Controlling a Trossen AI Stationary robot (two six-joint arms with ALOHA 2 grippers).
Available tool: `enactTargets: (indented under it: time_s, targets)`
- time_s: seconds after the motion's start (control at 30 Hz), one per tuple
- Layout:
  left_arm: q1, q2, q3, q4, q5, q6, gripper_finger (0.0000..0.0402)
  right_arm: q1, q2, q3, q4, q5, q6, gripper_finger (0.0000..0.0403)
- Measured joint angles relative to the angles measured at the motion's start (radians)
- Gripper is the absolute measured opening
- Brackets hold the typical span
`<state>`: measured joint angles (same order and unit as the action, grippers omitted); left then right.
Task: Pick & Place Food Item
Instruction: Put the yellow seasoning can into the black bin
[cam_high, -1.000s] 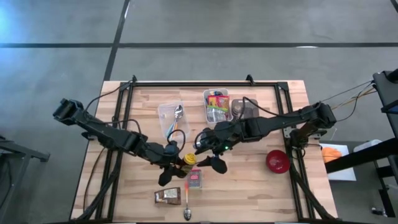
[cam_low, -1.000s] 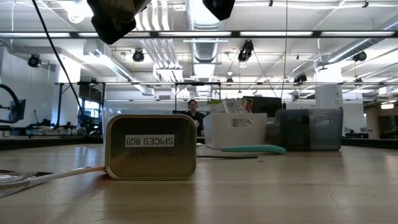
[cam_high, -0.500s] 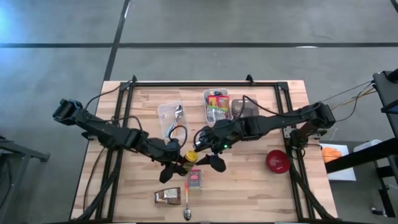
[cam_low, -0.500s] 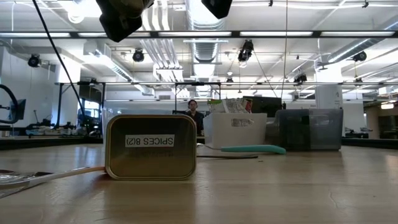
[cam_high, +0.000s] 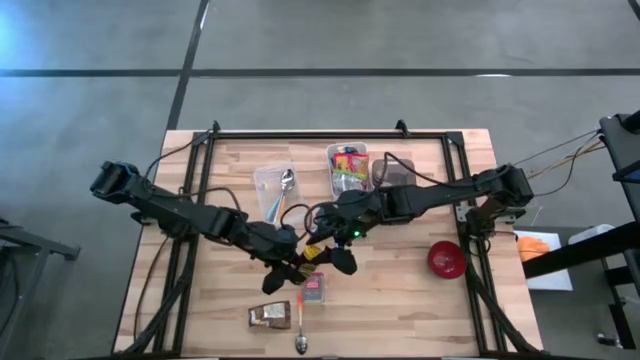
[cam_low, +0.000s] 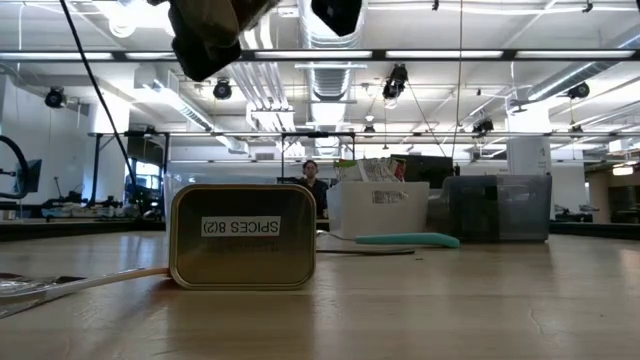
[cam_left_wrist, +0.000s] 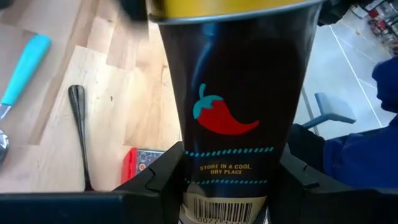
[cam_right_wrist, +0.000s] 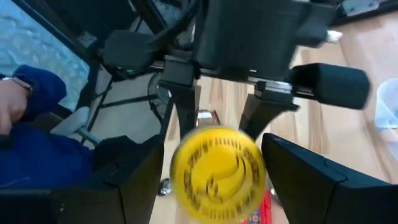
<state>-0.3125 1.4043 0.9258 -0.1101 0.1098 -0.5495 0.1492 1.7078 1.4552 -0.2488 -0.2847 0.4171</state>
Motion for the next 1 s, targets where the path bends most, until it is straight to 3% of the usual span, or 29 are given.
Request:
enactTargets:
  time_s: [0.2,0.5,0.7,1.0]
  targets:
    - [0.008,0.031,0.034,-0.003,0.023,0.026,0.0159,0.002,0.066,0.059,-0.051,-0.047,0.023,0.0266]
    - [0.006,0.006,0.032,-0.048,0.026,0.029,0.0159,0.0,0.055,0.064,-0.055,-0.046,0.027,0.0264]
    - [0.006,0.005,0.032,-0.049,0.028,0.044,0.0159,0.001,0.055,0.064,-0.069,-0.047,0.028,0.0216]
    - [0.008,0.005,0.031,-0.037,0.024,0.044,0.0159,0.002,0.055,0.064,-0.069,-0.053,0.03,0.0216]
